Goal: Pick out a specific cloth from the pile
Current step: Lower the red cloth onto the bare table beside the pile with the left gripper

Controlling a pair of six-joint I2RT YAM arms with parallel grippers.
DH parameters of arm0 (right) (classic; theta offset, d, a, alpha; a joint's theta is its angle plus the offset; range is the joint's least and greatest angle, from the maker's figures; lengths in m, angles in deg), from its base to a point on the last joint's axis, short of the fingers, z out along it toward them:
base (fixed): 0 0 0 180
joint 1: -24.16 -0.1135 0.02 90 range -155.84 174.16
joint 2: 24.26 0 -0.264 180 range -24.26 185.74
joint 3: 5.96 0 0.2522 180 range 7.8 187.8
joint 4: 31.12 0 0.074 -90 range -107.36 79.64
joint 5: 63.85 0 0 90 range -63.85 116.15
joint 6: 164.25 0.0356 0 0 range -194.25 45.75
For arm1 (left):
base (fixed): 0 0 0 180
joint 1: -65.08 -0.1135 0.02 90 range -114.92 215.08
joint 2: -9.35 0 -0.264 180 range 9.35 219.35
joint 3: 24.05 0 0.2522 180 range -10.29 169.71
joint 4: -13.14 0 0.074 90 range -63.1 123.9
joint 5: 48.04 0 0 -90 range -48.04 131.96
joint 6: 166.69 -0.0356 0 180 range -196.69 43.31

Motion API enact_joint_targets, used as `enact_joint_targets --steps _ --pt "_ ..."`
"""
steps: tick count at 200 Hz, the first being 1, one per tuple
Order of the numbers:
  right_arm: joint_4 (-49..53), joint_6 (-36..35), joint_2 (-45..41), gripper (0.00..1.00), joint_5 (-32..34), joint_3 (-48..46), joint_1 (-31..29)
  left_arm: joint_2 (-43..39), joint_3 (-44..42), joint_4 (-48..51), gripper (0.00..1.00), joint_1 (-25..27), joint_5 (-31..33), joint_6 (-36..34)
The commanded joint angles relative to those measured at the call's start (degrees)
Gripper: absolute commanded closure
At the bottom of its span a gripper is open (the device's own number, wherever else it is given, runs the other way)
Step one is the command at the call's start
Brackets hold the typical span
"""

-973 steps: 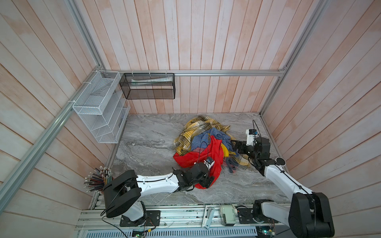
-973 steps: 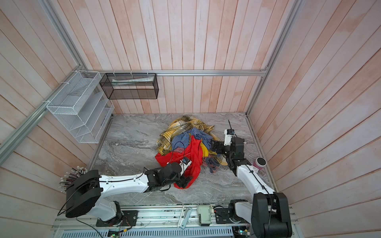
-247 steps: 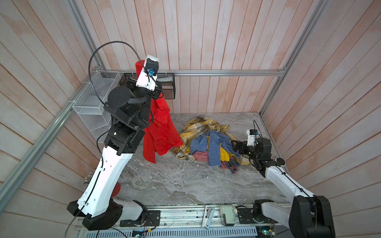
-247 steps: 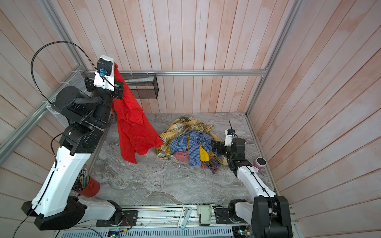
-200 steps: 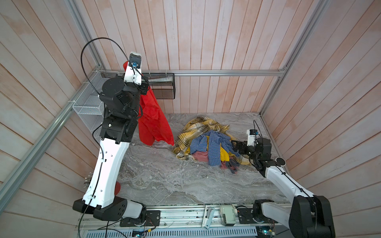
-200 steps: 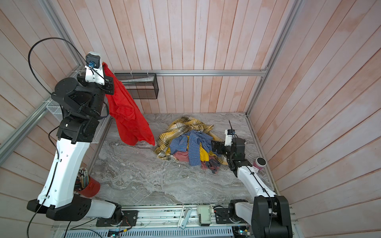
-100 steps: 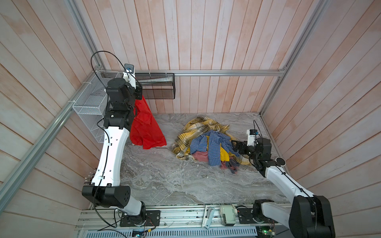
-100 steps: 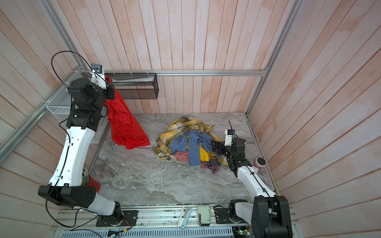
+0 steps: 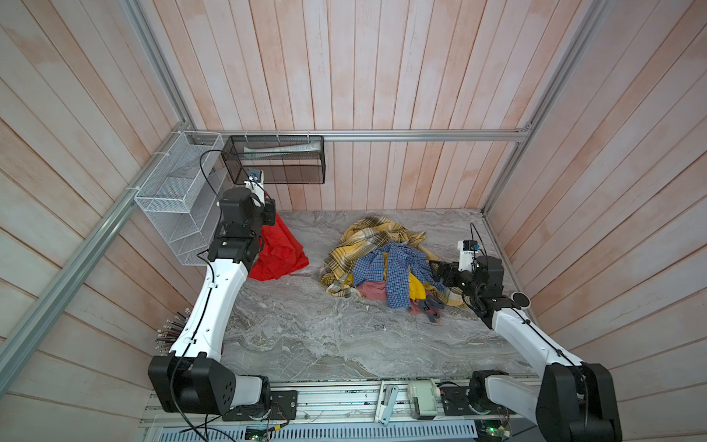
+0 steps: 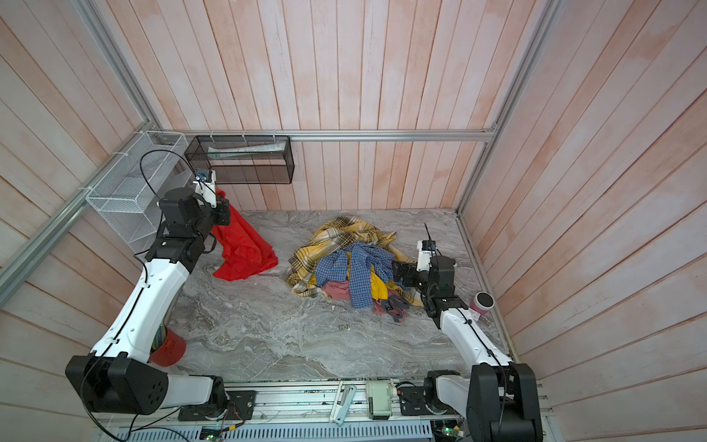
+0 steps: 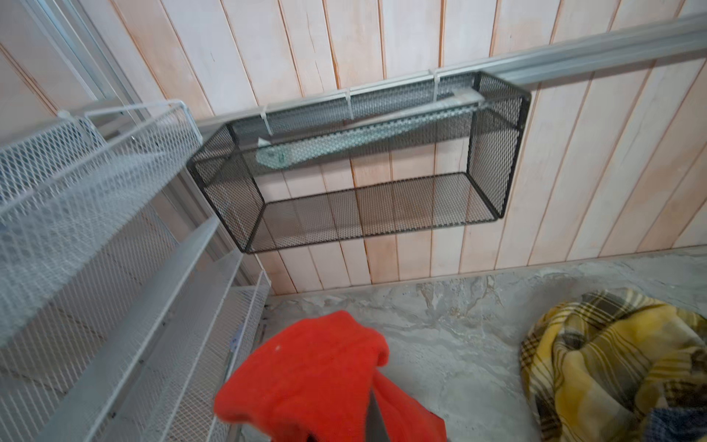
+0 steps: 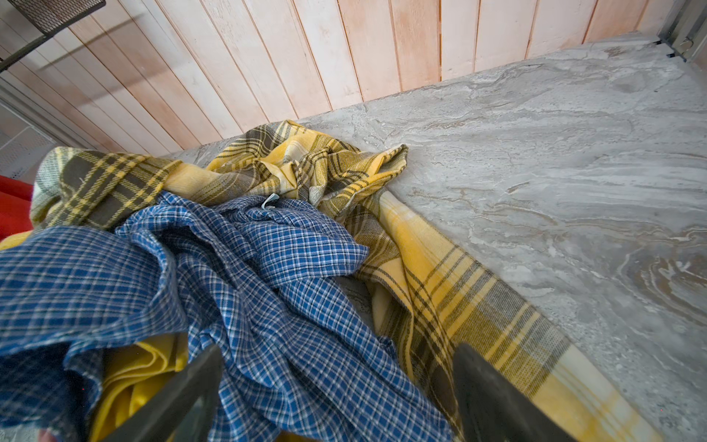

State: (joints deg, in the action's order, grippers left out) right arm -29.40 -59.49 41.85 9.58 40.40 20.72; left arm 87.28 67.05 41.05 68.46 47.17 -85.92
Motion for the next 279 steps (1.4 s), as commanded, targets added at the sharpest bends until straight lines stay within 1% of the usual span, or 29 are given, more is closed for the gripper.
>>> enact_joint_targets --steps 1,38,60,89,123,129,151,171,189,202,212,221,239,253,279 --pt "0.2 -0.4 0.0 0.06 -0.4 -0.1 0.2 -1.4 -4.8 -2.8 1.00 1.1 -1.4 3.2" --pt "0.2 -0.6 0.3 0.06 -0.3 -0.1 0.2 0.2 -11.9 -2.8 1.00 1.2 -1.9 7.5" --pt "0.4 -0.9 0.1 0.06 -0.2 -0.1 0.3 1.9 -14.7 -2.8 1.00 1.2 -2.6 9.3" --pt "0.4 -0.9 0.0 0.06 -0.2 -0.3 0.3 4.9 -16.9 -1.5 1.00 0.9 1.1 12.2" --pt "0.4 -1.1 0.3 0.06 -0.2 -0.2 0.3 10.4 -16.1 1.2 0.99 -0.8 1.4 13.3" --pt "0.4 -1.1 0.3 0.06 -0.3 -0.3 0.3 11.5 -15.6 1.6 0.99 -1.6 1.2 15.5" --pt "0.6 -1.1 0.3 0.06 -0.3 -0.2 0.3 15.1 -13.5 2.2 1.00 -3.9 0.8 17.5" --pt "0.8 -1.3 -0.2 0.06 0.0 -0.3 0.3 17.2 -12.2 2.7 0.99 -4.9 3.1 17.8" --pt "0.7 -1.2 -0.2 0.06 0.2 -0.5 0.2 18.8 -11.9 3.3 1.00 -5.3 6.4 18.1" --pt "0.6 -1.2 -0.1 0.06 0.1 -0.6 0.3 19.6 -12.4 3.3 0.99 -5.4 6.8 17.9" --pt "0.6 -1.4 0.1 0.06 0.1 -0.6 0.3 20.2 -12.7 3.4 0.95 -5.4 5.3 17.6" --pt "0.6 -1.3 0.2 0.06 0.0 -0.6 0.3 20.6 -12.9 3.8 0.90 -5.4 4.3 17.6" --pt "0.7 -1.3 0.3 0.06 -0.1 -0.5 0.3 20.9 -13.7 3.6 0.68 -5.4 4.3 17.8" --pt "0.8 -1.4 0.4 0.06 -0.2 -0.3 0.3 20.7 -14.0 3.8 0.50 -5.4 5.7 18.3" --pt "0.9 -1.5 0.2 0.06 0.0 -0.2 0.3 17.5 -13.5 5.1 0.27 -5.4 5.9 18.7"
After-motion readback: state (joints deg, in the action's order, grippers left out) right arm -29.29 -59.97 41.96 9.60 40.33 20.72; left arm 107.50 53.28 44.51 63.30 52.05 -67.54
